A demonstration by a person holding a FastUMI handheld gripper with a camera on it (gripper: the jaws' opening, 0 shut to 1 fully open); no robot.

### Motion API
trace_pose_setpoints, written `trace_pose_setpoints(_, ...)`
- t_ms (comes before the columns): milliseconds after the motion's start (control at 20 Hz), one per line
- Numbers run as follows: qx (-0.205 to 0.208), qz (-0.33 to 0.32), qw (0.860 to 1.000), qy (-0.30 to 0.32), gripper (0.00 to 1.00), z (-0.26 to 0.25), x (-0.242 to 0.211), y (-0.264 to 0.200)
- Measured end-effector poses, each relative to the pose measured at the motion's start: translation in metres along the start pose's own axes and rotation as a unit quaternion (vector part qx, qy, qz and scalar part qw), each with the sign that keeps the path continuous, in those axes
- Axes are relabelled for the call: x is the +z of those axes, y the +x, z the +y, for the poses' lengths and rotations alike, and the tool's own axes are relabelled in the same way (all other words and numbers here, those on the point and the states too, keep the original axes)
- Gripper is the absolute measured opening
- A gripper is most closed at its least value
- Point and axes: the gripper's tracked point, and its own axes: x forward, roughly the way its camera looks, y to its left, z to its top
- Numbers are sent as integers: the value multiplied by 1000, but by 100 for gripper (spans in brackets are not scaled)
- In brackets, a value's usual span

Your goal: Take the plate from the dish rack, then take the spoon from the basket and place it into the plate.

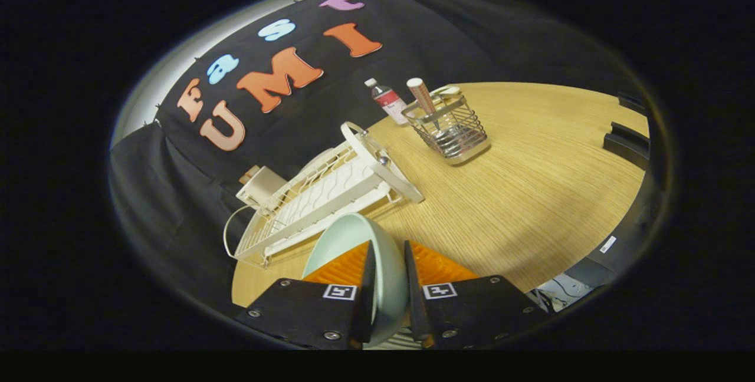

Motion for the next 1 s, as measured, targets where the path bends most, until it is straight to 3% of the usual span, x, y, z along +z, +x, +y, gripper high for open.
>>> trace_pose_setpoints(100,-7,-1,1000,-7,28,-5,5,6)
trace_pose_setpoints(200,-1,-4,1000,-16,40,-3,7,7)
trace_pose_setpoints(250,1,-11,1000,-23,53,-4,10,7)
trace_pose_setpoints(350,-7,-30,999,-42,69,-11,22,9)
trace_pose_setpoints(550,-25,-73,994,-79,94,-27,53,7)
trace_pose_setpoints(750,-32,-120,987,-103,98,-34,91,2)
trace_pose_setpoints(850,-50,-157,979,-124,98,-43,113,-4)
trace_pose_setpoints(1000,-45,-216,962,-162,98,-39,143,-13)
